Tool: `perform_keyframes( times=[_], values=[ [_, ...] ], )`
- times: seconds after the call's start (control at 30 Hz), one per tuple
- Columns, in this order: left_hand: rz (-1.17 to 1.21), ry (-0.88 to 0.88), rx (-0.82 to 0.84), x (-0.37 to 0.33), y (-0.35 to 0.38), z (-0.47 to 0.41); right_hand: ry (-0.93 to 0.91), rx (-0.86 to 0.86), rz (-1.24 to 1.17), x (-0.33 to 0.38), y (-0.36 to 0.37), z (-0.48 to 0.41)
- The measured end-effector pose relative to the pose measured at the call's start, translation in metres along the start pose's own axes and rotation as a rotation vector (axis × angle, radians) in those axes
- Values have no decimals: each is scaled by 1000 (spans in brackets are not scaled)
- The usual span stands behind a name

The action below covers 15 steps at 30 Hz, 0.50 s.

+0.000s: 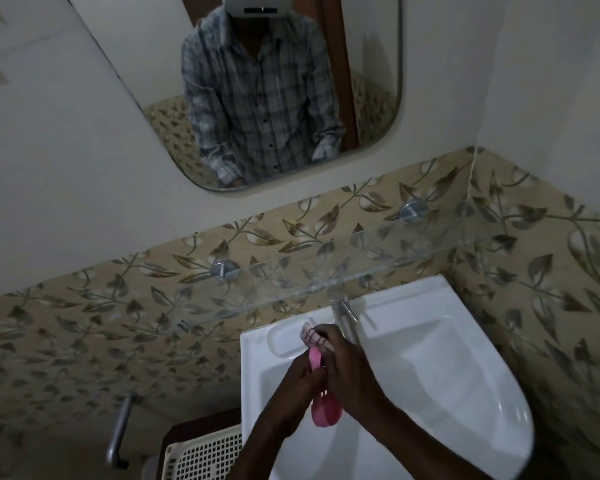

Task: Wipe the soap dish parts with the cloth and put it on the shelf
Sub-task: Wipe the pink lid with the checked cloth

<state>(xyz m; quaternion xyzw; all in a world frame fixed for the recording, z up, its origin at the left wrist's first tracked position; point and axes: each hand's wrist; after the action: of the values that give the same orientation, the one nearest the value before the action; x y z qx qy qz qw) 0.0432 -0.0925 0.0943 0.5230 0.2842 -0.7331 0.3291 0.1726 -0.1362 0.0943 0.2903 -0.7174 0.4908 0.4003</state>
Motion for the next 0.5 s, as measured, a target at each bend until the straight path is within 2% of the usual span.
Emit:
perform_keyframes(
  times=[0.1, 0.23, 0.27, 0.4, 0.47, 0.5],
  values=[
    [-43, 52, -106, 1, 6, 5, -104, 76, -20, -3, -4, 4],
    [-145, 150, -400, 6, 9, 12, -356, 216, 86, -13, -1, 16],
    [-152, 173, -454, 6, 12, 14, -367, 207, 113, -14, -2, 16],
    [-58, 204, -547, 8, 18, 16, -204, 32, 163, 0, 3, 14],
    [-61, 152, -583, 9, 19, 14, -249, 144, 185, 6, 15, 20],
    [-83, 152, -612, 9, 20, 13, -209, 155, 174, 2, 18, 21]
  ],
)
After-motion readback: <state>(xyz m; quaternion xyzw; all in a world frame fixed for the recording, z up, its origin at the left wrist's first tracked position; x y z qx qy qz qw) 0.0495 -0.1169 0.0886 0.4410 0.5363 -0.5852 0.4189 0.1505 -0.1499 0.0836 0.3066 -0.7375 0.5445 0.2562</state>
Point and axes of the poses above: each hand's wrist, its own z-axis away from the middle knuckle, its own y-axis out of the palm, x = y × z, and after that the axes turned 7 degrees about z, right-handed
